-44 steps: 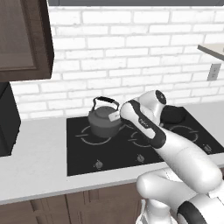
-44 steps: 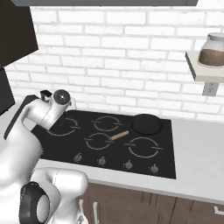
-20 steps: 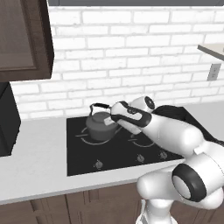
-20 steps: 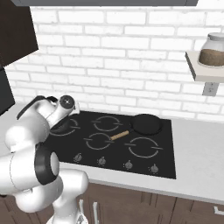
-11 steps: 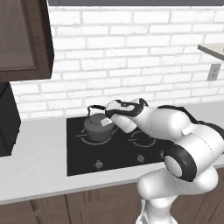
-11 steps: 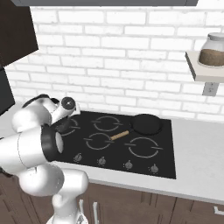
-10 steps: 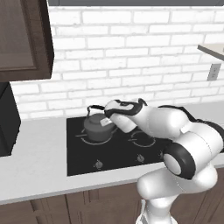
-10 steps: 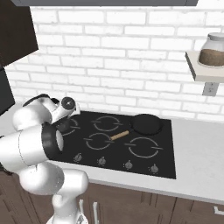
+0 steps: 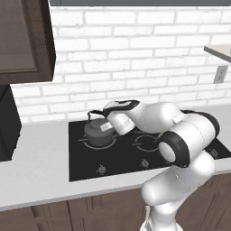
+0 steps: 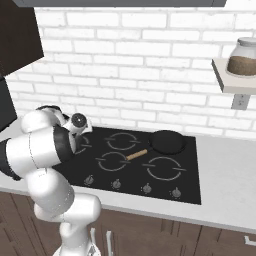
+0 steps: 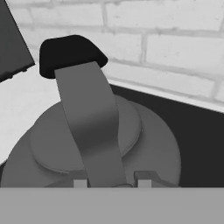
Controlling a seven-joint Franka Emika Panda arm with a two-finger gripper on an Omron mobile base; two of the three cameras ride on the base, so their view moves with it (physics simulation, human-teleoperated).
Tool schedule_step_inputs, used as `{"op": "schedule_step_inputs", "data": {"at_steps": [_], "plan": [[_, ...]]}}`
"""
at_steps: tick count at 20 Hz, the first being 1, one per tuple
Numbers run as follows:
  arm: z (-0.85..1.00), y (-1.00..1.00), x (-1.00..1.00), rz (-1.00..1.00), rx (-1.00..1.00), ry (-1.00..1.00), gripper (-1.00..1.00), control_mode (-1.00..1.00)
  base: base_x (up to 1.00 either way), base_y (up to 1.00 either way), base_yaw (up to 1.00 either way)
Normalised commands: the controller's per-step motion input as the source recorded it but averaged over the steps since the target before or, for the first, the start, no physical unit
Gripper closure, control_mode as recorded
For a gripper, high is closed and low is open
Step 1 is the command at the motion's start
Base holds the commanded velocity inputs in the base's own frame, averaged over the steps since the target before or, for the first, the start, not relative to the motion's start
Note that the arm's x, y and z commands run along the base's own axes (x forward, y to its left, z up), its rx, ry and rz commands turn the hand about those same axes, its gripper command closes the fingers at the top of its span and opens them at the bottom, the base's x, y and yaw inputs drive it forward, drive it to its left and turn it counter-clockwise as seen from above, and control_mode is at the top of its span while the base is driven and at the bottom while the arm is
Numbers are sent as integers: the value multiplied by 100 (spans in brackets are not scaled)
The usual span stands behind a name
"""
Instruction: Pick the kettle from the counter and place it on a stove burner. Then turn the burner on.
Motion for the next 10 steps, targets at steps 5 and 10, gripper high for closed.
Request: {"op": "schedule_step_inputs", "data": {"at_steps": [5,10], "plan": [[-31,0,24,0,0,-4,100,-100,0,0,0],[-26,2,32,0,0,-4,100,-100,0,0,0]]}}
